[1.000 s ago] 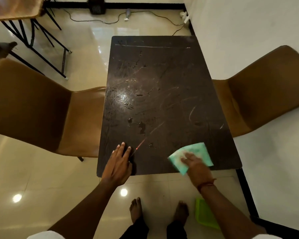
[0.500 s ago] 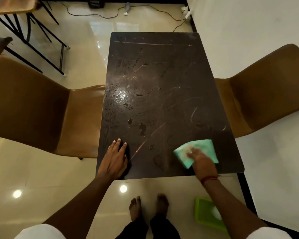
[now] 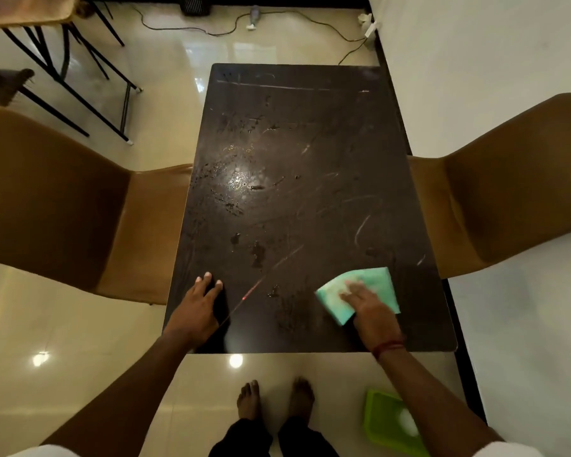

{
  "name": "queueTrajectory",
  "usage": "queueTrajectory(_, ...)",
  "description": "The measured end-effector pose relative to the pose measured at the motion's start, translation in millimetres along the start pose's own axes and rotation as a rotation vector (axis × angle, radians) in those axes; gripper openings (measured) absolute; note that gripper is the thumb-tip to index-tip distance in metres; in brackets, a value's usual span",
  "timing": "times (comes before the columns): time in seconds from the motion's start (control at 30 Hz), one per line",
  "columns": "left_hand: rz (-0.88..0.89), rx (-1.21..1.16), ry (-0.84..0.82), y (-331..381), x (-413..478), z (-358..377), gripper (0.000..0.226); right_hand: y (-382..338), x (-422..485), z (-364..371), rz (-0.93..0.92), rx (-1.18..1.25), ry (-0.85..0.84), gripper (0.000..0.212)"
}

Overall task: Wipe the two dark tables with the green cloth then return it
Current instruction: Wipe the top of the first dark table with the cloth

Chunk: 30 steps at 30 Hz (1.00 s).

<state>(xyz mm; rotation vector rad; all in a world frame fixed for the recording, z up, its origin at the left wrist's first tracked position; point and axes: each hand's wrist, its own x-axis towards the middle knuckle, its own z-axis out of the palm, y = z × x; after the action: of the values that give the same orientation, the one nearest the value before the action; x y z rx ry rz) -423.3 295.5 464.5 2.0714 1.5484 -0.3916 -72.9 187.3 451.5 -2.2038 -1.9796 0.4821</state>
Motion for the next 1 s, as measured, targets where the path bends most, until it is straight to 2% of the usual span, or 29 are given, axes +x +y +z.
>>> queueTrajectory(0.1, -0.001, 0.019, -0.042, -0.5, 1.6, -4.5, 0.083, 16.4, 11.2, -8.0, 0.404, 0.09, 0.1, 0.053)
queueTrajectory(0.17, -0.005, 0.03, -0.065, 2.9, 3.9, -8.3, 0.085, -21.2, 19.9, -5.1, 0.476, 0.081, 0.078, 0.05)
queueTrajectory(0.2, -0.009, 0.033, -0.079, 4.2, 4.8, -9.1, 0.086, -45.4, 20.4, -0.2, 0.395, 0.048, 0.04, 0.051)
queueTrajectory(0.33, 0.007, 0.092, -0.145, -3.2, 6.7, -14.3, 0.088, -112.7, 3.2, 31.3, -0.231, -0.11, -0.102, 0.052)
queueTrajectory(0.4, 0.034, 0.119, -0.164, -12.0, 7.2, -17.1, 0.088, -96.8, 10.1, 20.4, -0.34, -0.087, -0.073, 0.046)
queueTrajectory(0.47, 0.057, 0.127, -0.179, -16.2, 6.4, -19.7, 0.087, -59.4, 22.9, 5.4, -0.239, -0.05, -0.035, 0.041)
queueTrajectory(0.57, 0.049, 0.108, -0.171, -12.2, 4.7, -17.8, 0.086, -6.2, 39.9, -11.4, 0.186, -0.006, 0.015, 0.049)
queueTrajectory(0.63, 0.038, 0.101, -0.162, -6.2, 3.6, -15.8, 0.086, -18.8, 46.5, -12.7, 0.335, -0.045, 0.073, 0.047)
queueTrajectory(0.7, 0.03, 0.117, -0.165, -3.6, 4.0, -15.3, 0.085, -65.4, 43.9, 1.2, 0.22, -0.114, -0.024, 0.05)
queueTrajectory(0.77, 0.028, 0.144, -0.175, -3.0, 4.8, -18.0, 0.085, -113.4, 31.8, 26.9, -0.062, -0.147, -0.106, 0.051)
queueTrajectory(0.83, 0.033, 0.166, -0.184, -5.3, 5.1, -19.0, 0.085, -127.8, 22.3, 37.8, -0.322, -0.178, -0.173, 0.05)
queueTrajectory(0.87, 0.038, 0.178, -0.19, -7.0, 4.5, -19.6, 0.085, -119.1, 25.8, 32.5, -0.412, -0.166, -0.148, 0.048)
queueTrajectory(0.9, 0.044, 0.184, -0.198, -8.7, 3.7, -20.2, 0.085, -103.8, 32.9, 26.4, -0.447, -0.156, -0.052, 0.045)
queueTrajectory(0.93, 0.044, 0.183, -0.204, -10.0, 3.2, -20.6, 0.086, -84.9, 40.8, 17.3, -0.387, -0.149, -0.005, 0.046)
queueTrajectory(1.0, 0.038, 0.172, -0.206, -10.6, 3.2, -21.3, 0.086, -47.2, 51.3, 4.5, -0.04, -0.051, 0.016, 0.05)
